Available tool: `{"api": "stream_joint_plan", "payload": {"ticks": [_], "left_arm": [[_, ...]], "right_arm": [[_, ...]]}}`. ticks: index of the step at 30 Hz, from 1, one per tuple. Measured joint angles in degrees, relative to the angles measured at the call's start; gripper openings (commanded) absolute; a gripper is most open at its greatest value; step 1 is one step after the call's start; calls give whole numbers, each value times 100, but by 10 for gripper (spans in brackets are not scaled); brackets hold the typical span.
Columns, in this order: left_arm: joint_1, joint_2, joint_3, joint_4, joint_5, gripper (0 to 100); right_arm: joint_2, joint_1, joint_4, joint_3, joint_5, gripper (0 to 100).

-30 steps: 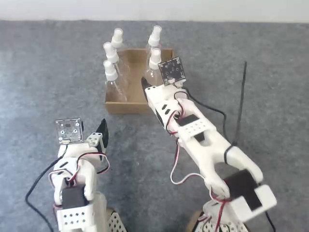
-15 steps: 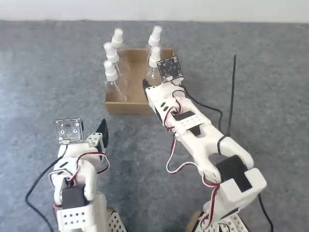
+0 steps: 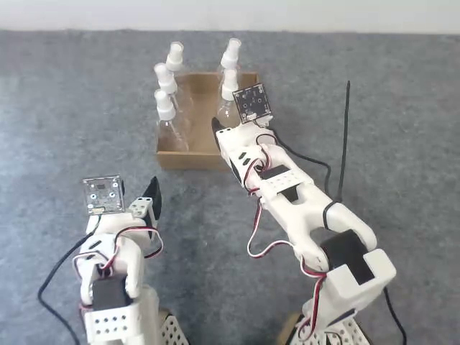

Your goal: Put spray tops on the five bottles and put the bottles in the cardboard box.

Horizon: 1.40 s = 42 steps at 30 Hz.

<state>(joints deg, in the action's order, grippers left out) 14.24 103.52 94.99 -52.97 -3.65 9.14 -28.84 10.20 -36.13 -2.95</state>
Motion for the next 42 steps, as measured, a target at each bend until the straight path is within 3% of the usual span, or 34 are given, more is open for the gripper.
{"api": "stream_joint_plan", "payload": {"ticks": [8, 13, 39, 42], "left_arm": [[0, 0, 0, 0, 0, 217], [0, 0, 0, 0, 0, 217], [0, 0, 0, 0, 0, 217], [0, 0, 0, 0, 0, 217]], "right_arm": [[97, 132, 712, -53, 0, 76], [97, 105, 1257, -422, 448, 76], [563, 141, 1503, -343, 492, 84], [563, 141, 1503, -343, 492, 143]]}}
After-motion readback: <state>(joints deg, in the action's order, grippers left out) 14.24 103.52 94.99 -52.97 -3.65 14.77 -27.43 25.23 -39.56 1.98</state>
